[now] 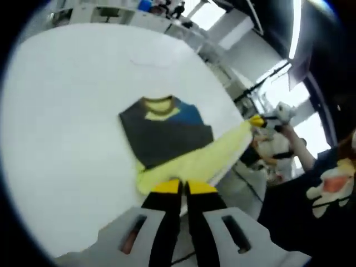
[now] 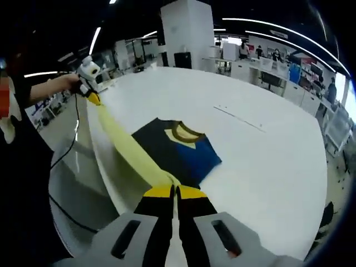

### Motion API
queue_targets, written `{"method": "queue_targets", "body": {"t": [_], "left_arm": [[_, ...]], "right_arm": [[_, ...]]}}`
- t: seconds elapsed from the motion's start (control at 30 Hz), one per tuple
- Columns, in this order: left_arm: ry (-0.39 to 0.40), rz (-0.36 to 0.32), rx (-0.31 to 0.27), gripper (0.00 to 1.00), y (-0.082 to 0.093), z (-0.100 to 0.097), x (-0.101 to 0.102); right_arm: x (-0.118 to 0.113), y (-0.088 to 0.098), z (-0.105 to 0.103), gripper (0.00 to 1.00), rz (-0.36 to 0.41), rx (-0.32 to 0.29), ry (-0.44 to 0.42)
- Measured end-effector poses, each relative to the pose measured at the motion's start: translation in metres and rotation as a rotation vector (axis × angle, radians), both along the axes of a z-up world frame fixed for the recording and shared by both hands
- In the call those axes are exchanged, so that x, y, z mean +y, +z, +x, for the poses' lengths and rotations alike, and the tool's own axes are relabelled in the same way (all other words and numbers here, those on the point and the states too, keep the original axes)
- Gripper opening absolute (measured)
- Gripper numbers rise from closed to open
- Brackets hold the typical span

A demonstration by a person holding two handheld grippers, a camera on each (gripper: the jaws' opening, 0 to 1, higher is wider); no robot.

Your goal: Fold the garment on the visible template until the final outline fits inside the template.

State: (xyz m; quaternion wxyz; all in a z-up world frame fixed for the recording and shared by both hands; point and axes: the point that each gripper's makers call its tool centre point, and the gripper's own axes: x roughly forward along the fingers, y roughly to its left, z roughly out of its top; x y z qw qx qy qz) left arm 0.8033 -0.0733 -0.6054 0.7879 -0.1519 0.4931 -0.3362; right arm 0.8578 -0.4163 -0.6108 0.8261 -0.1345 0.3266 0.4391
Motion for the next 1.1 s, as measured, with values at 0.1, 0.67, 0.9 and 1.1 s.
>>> {"method": "queue_targets", "body": {"t": [0.1,0.67,0.9,1.1], "left_arm": [[0.015,-0.008,0.004,0.0,-0.003,0.015,0.001],[0.088,0.003,0.086,0.0,-0.051,0.084,0.016],[0.112,-0.006,0.106,0.0,-0.061,0.104,0.017],[0.137,-0.011,0.13,0.0,-0.07,0.117,0.016]], "right_arm": [[0.0,-0.006,0.016,0.02,-0.003,0.014,0.003],[0.01,-0.037,0.083,0.02,-0.036,0.068,-0.003],[0.013,-0.05,0.1,0.02,-0.066,0.077,-0.008],[0.016,-0.061,0.112,0.02,-0.079,0.087,-0.009]]}}
